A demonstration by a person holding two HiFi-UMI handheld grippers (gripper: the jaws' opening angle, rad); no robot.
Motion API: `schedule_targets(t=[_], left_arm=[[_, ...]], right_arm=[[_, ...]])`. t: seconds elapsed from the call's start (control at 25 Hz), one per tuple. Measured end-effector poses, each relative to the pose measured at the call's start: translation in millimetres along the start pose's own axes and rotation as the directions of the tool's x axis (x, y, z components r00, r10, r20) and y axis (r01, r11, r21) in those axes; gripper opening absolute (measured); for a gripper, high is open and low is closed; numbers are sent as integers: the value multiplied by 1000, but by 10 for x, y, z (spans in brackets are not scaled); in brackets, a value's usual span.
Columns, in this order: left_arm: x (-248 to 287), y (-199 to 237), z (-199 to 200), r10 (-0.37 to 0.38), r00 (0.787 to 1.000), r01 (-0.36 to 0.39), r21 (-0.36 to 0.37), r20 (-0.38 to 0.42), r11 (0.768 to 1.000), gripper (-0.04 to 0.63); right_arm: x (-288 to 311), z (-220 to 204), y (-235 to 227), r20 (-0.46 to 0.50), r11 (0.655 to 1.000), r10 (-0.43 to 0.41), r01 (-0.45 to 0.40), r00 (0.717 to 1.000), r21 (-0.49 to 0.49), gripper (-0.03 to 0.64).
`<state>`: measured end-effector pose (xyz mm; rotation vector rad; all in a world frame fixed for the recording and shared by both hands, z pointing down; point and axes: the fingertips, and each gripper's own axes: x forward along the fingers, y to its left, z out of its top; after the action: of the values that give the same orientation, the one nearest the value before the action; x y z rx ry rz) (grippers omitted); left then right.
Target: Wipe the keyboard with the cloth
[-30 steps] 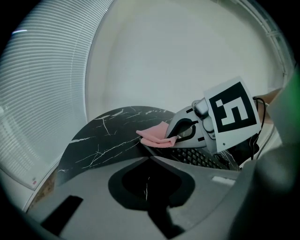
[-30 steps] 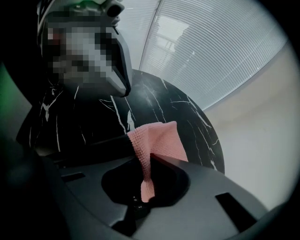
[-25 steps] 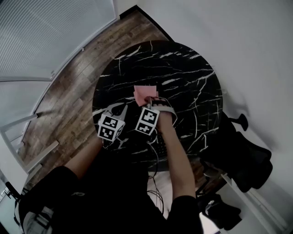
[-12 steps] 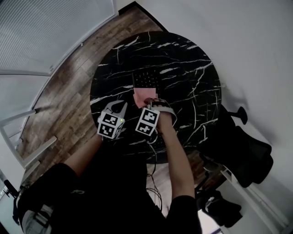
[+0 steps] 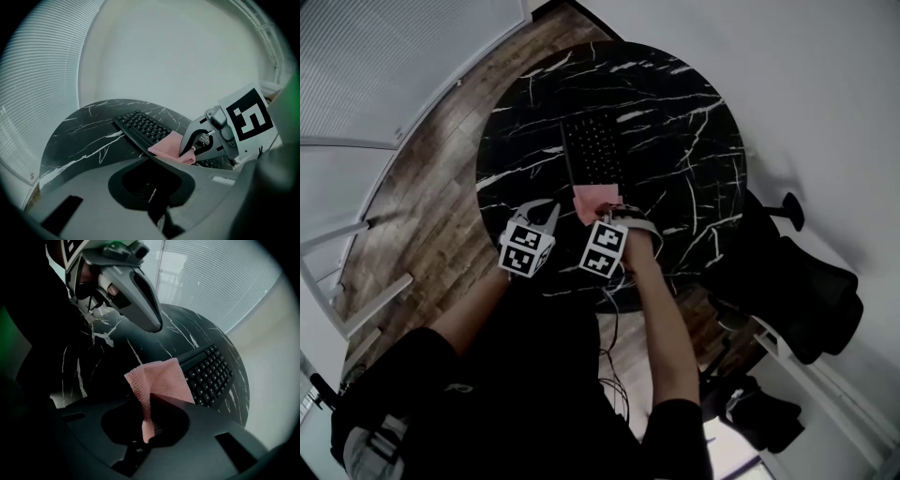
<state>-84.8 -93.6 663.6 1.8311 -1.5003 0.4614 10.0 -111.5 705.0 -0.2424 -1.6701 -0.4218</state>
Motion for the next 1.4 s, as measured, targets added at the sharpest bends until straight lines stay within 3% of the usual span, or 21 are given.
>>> schedule_targets(t=[0.72, 1.4], left_arm=[[-201, -780, -495, -24, 1000, 24, 24, -10, 999, -2], [-269, -1223, -655, -39, 998, 45, 131, -46, 990, -2]], right_arm=[[-143, -508, 932, -12, 998, 8, -8, 1000, 60, 6], [-238, -846, 1593, 6, 981, -46, 44, 999, 191, 6]])
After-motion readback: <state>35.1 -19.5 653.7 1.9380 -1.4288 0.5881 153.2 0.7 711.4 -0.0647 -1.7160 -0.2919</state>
